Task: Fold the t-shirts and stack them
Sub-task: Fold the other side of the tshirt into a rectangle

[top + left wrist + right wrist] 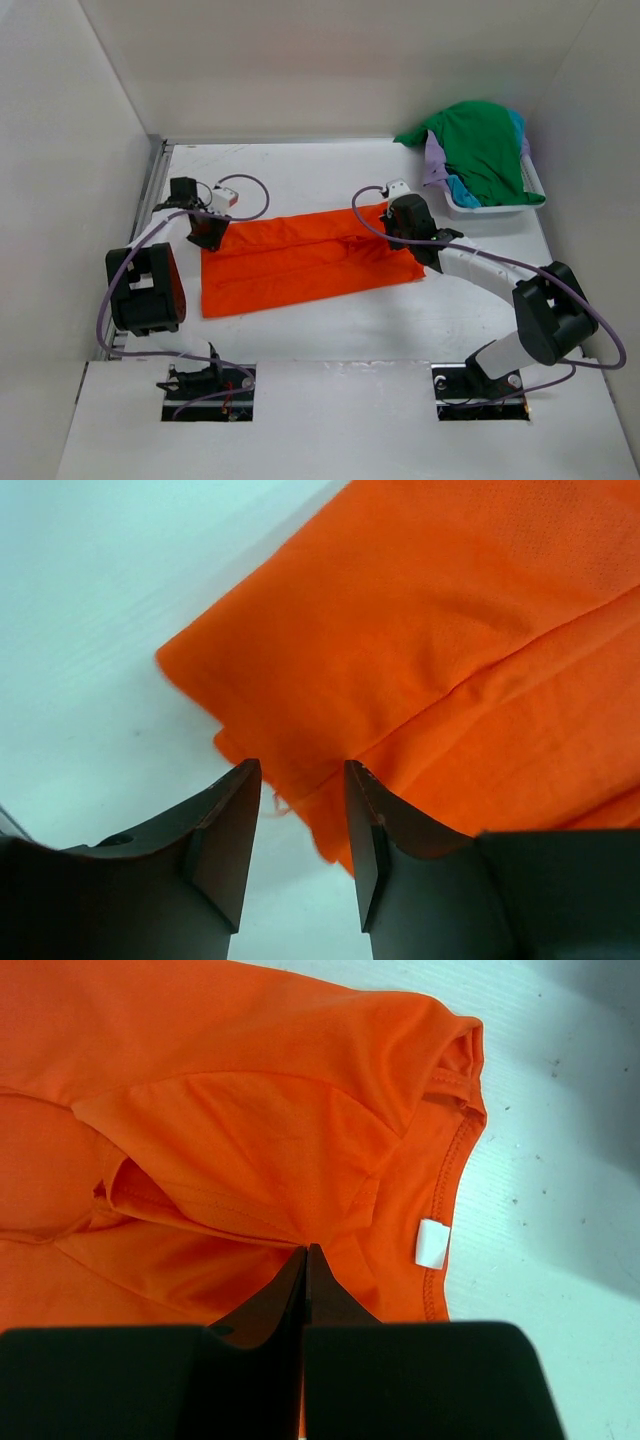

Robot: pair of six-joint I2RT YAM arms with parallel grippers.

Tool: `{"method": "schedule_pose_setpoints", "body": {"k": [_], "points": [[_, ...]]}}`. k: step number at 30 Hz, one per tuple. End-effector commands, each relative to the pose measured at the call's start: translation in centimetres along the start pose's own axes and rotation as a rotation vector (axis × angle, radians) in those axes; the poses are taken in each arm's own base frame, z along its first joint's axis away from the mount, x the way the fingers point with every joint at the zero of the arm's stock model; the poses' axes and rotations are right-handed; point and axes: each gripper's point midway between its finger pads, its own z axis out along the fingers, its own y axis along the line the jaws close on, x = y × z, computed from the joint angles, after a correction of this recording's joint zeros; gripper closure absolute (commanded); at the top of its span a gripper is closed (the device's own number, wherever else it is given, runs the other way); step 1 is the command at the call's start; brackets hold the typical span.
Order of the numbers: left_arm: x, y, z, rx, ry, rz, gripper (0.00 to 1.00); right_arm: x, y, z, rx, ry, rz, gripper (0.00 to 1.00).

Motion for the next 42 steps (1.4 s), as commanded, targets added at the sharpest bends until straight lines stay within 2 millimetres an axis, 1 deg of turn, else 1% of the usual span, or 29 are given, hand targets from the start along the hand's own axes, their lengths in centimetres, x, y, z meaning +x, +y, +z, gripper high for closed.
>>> {"method": "schedule_pose_setpoints", "body": {"k": [1,3,4,8,9,10,12,13,14,15,16,17,20,24,28,31,34,38,42], "points": [[1.7,-0.2,0.9,-0.067,0.067,0.066,0.64,-1.1,0.6,-0.1,-0.018,-0.039,0.019,1.0],[2.5,-0.9,0.5,-0.055,0.078,0.08,0.68,-1.2,0.5,-0.4,-0.016,-0.046,0.023,1.0],[2.6,-1.0,0.4,-0.054,0.08,0.081,0.68,-1.3,0.5,-0.5,-0.016,-0.049,0.025,1.0],[4.1,-2.4,-1.0,-0.016,0.126,0.116,0.74,-1.3,0.5,-0.6,-0.02,-0.052,0.029,1.0],[4.4,-2.6,-1.3,-0.009,0.136,0.123,0.74,-1.4,0.5,-0.6,-0.02,-0.054,0.029,1.0],[4.2,-2.6,-1.6,-0.012,0.131,0.124,0.74,-1.4,0.5,-0.6,-0.02,-0.054,0.03,1.0],[3.4,-1.9,-2.2,-0.039,0.099,0.099,0.71,-1.4,0.5,-0.5,-0.02,-0.054,0.03,1.0],[2.8,-1.1,-2.5,-0.067,0.071,0.058,0.67,-1.4,0.5,-0.4,-0.02,-0.054,0.03,1.0],[2.1,0.2,-2.9,-0.109,0.042,-0.013,0.65,-1.3,0.5,-0.3,-0.02,-0.052,0.03,1.0],[1.8,1.1,-3.1,-0.12,0.033,-0.098,0.64,-1.3,0.6,-0.3,-0.02,-0.051,0.029,1.0],[1.9,1.3,-3.0,-0.118,0.037,-0.131,0.64,-1.3,0.6,-0.3,-0.02,-0.052,0.03,1.0],[2.6,1.1,-2.6,-0.087,0.078,-0.203,0.64,-1.3,0.6,-0.2,-0.02,-0.052,0.029,1.0],[4.1,-0.5,-1.8,0.026,0.156,-0.304,0.65,-1.3,0.6,-0.2,-0.02,-0.052,0.026,1.0],[4.8,-1.0,-1.2,0.05,0.196,-0.345,0.64,-1.3,0.5,-0.2,-0.02,-0.055,0.027,1.0],[4.7,-1.7,-0.7,0.083,0.197,-0.36,0.64,-1.1,0.5,-0.2,-0.02,-0.055,0.029,1.0],[4.9,-1.9,0.0,0.09,0.213,-0.368,0.64,-0.7,0.5,-0.1,-0.02,-0.048,0.029,1.0],[4.3,-1.6,0.2,0.086,0.2,-0.386,0.69,-0.6,0.6,-0.1,-0.019,-0.046,0.028,1.0],[3.1,-1.3,-0.1,0.067,0.165,-0.353,0.76,-0.4,0.6,0.0,-0.019,-0.043,0.028,1.0],[3.3,-1.5,0.2,0.068,0.177,-0.341,0.8,-0.3,0.6,0.1,-0.02,-0.037,0.026,0.99]]}}
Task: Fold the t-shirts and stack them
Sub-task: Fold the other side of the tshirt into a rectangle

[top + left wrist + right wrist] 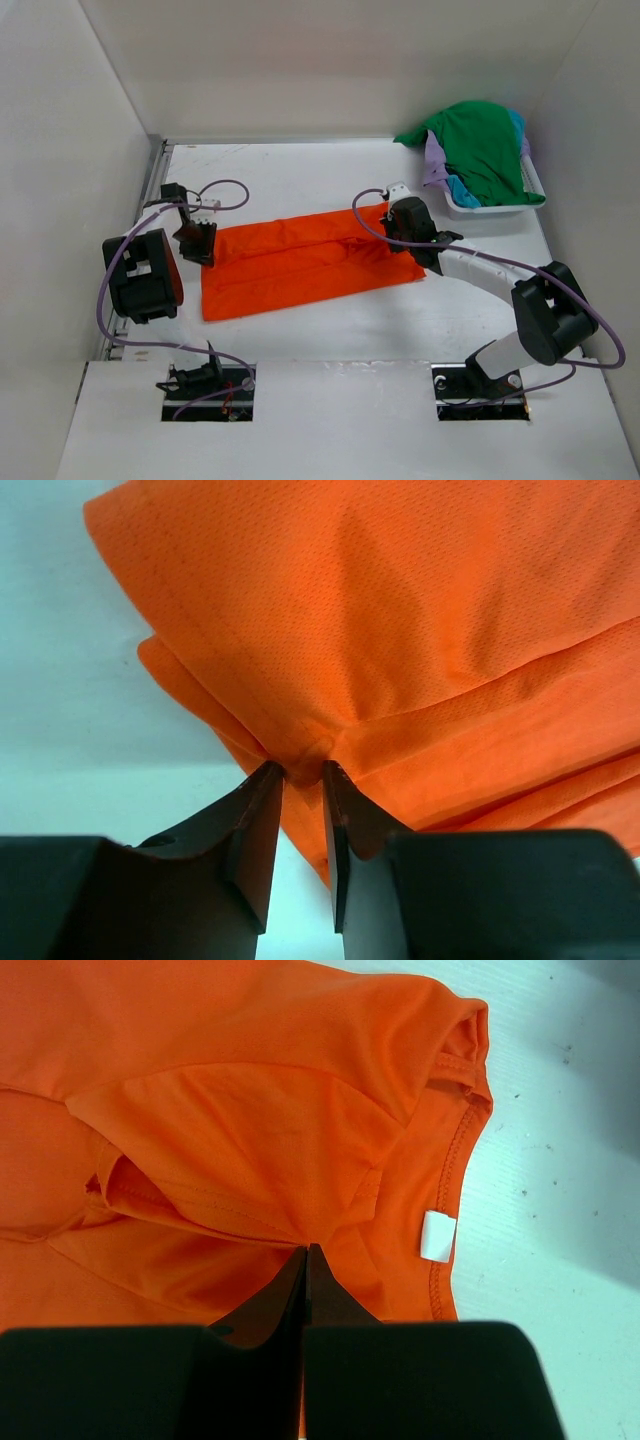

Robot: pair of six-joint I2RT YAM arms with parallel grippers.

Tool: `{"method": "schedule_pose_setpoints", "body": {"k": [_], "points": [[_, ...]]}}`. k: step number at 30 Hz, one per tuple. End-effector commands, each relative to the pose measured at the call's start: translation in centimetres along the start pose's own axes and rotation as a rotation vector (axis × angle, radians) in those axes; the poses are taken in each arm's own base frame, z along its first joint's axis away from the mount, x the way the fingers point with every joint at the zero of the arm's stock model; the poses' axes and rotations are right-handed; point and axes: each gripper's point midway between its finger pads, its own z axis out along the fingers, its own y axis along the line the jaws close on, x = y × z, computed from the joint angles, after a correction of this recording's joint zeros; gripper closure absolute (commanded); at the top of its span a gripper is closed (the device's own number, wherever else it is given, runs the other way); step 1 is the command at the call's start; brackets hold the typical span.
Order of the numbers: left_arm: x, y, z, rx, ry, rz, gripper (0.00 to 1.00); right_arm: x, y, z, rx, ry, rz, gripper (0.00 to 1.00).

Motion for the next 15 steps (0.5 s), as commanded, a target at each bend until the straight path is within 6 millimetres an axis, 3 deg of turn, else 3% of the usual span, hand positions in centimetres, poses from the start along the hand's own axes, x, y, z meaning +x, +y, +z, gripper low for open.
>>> {"method": "schedule_pose_setpoints", "body": {"k": [1,8,15], "points": [[-2.1,-0.1,-0.9,-0.008,-0.065,0.021,0.8,-1.1,0.6,0.0,-0.016,-0.044,0.016,0.99],[-3.5,0.4,-2.0,-0.069,-0.129,0.061,0.74,-0.9,0.6,0.1,-0.017,-0.035,0.012,0.99],[-3.4,0.8,-0.4,-0.075,-0.108,0.055,0.76,-0.9,0.8,0.1,-0.024,-0.035,0.014,0.99]]}}
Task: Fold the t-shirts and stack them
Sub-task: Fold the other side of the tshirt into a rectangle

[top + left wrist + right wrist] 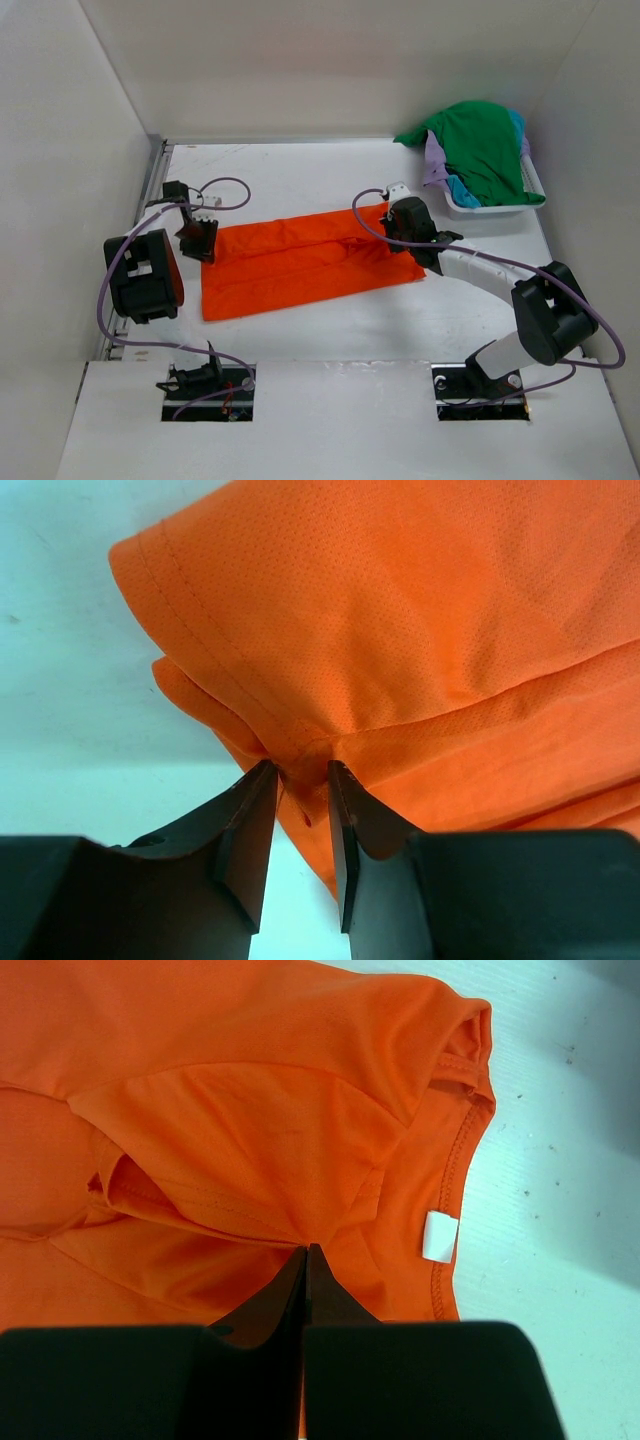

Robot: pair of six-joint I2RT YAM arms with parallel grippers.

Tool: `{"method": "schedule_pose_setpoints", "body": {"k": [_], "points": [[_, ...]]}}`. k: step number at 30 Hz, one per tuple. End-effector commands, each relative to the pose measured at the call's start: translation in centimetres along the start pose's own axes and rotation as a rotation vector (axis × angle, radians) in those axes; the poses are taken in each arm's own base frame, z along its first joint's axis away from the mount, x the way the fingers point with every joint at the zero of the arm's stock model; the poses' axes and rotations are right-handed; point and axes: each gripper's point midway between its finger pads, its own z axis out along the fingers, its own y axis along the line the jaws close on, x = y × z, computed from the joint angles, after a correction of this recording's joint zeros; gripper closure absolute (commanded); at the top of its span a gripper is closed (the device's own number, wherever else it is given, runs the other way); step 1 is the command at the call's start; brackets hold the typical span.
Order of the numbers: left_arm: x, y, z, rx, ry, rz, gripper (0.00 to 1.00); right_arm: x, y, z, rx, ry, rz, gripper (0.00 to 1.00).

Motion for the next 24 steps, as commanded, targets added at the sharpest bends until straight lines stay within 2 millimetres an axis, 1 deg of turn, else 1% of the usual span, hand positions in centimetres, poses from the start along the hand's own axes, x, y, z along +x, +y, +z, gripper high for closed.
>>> {"method": "schedule_pose_setpoints", "body": {"k": [1,2,6,8,11,12,14,15,16,21,24], "points": [[-2.3,0.6,-0.4,-0.036,-0.076,0.018,0.76,-0.8,0.7,0.1,-0.02,-0.032,0.013,0.99],[-2.5,0.7,-0.4,-0.041,-0.082,0.019,0.77,-0.8,0.7,0.1,-0.02,-0.032,0.013,0.99],[-2.9,0.6,-0.7,-0.05,-0.1,0.028,0.88,-0.5,0.8,0.1,-0.022,-0.026,0.01,0.99],[-2.8,0.2,-1.4,-0.053,-0.111,0.045,0.92,-0.4,0.8,0.0,-0.021,-0.023,0.008,0.99],[-2.4,-0.1,-2.6,-0.062,-0.133,0.071,0.94,-0.4,0.7,-0.1,-0.018,-0.025,0.009,0.99],[-1.8,-0.3,-3.4,-0.067,-0.142,0.1,0.94,-0.5,0.6,-0.2,-0.015,-0.027,0.008,0.99],[-1.0,-0.6,-3.8,-0.067,-0.135,0.131,0.95,-0.3,0.4,-0.4,-0.007,-0.025,0.004,0.99],[0.0,-0.9,-4.1,-0.065,-0.123,0.163,0.95,-0.3,0.2,-0.5,0.0,-0.022,0.004,1.0],[0.4,-1.0,-4.2,-0.066,-0.119,0.177,0.95,-0.2,0.0,-0.7,0.008,-0.016,0.003,1.0],[1.9,-0.7,-4.6,-0.089,-0.108,0.207,0.94,-0.2,-0.7,-1.9,0.041,-0.012,0.01,1.0],[2.7,-0.6,-4.1,-0.091,-0.083,0.218,0.94,0.3,-1.5,-2.5,0.07,0.015,0.022,1.0]]}}
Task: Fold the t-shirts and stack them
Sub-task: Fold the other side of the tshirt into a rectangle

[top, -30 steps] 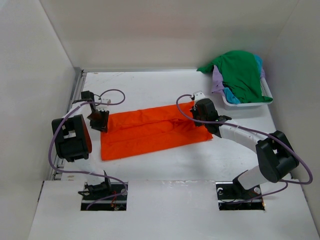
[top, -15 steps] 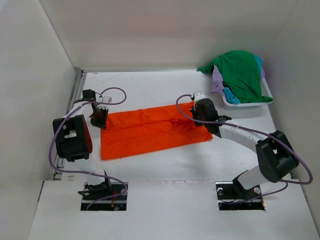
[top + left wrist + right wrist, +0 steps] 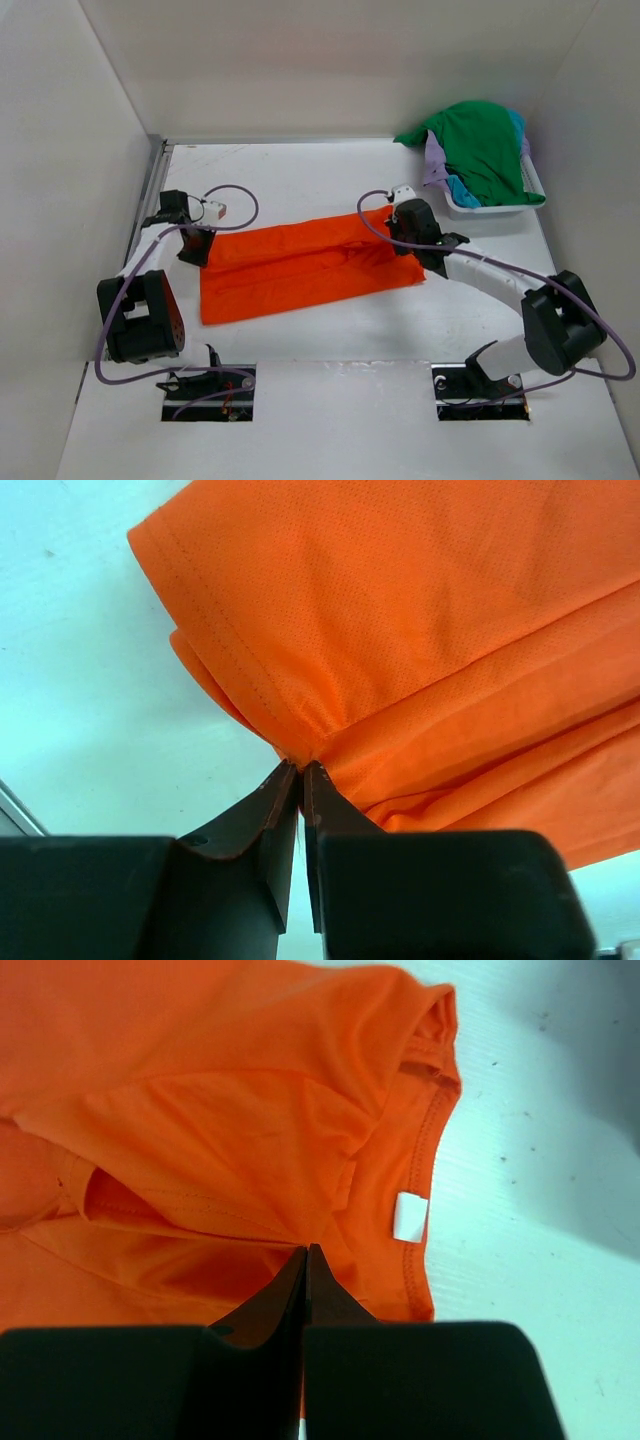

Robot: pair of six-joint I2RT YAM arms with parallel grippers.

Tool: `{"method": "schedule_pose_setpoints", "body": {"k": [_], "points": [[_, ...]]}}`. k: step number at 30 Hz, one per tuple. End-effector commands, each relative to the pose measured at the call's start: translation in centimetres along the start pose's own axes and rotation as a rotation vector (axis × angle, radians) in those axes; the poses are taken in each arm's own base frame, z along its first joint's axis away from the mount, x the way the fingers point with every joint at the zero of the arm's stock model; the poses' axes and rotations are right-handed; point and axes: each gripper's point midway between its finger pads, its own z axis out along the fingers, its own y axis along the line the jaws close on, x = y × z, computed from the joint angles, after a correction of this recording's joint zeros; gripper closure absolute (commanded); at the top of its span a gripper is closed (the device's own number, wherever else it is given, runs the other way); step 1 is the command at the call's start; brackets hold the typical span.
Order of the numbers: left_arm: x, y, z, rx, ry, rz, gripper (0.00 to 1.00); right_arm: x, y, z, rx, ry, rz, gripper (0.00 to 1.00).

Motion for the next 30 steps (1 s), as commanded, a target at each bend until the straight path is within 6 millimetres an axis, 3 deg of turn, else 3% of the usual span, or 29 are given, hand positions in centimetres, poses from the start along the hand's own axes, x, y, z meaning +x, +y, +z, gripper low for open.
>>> {"method": "schedule_pose_setpoints", "body": {"k": [1,5,8,9,11,15,18,20,22,25,28,30], "points": [[1.5,0.1,0.3,-0.011,0.04,0.05,0.94,-0.2,-0.6,-1.2,0.029,0.001,0.02,1.0],[2.1,0.2,0.8,-0.015,0.066,0.056,0.92,1.1,0.1,-0.4,0.01,0.062,-0.014,0.97],[2.2,0.4,0.6,-0.022,0.069,0.07,0.83,3.3,1.4,0.0,-0.036,0.159,-0.036,0.85],[2.1,0.5,0.4,-0.025,0.064,0.074,0.8,4.2,1.8,-0.2,-0.054,0.2,-0.039,0.76],[1.7,1.1,-0.3,-0.047,0.044,0.08,0.69,4.7,2.0,-1.0,-0.061,0.227,-0.041,0.68],[0.8,1.3,-1.9,-0.061,0.017,0.087,0.6,2.6,3.2,-3.5,-0.111,0.164,-0.015,0.62],[0.2,1.4,-3.0,-0.06,0.001,0.082,0.56,-1.5,6.1,-6.4,-0.247,0.039,-0.007,0.57],[0.1,1.5,-3.2,-0.061,-0.003,0.08,0.54,-3.7,7.8,-7.0,-0.313,-0.013,0.0,0.57],[-0.1,1.9,-2.9,-0.063,-0.004,0.071,0.54,-5.4,9.1,-6.0,-0.338,-0.047,0.013,0.59],[-0.4,2.0,-2.2,-0.061,0.008,0.048,0.54,-6.8,10.6,-2.9,-0.321,-0.033,-0.01,0.67],[-0.6,1.8,-2.1,-0.053,0.006,0.038,0.54,-6.4,12.0,0.1,-0.318,0.051,-0.021,0.71],[-0.6,1.7,-2.1,-0.053,0.005,0.039,0.54,-6.0,12.3,0.4,-0.321,0.074,-0.022,0.72]]}}
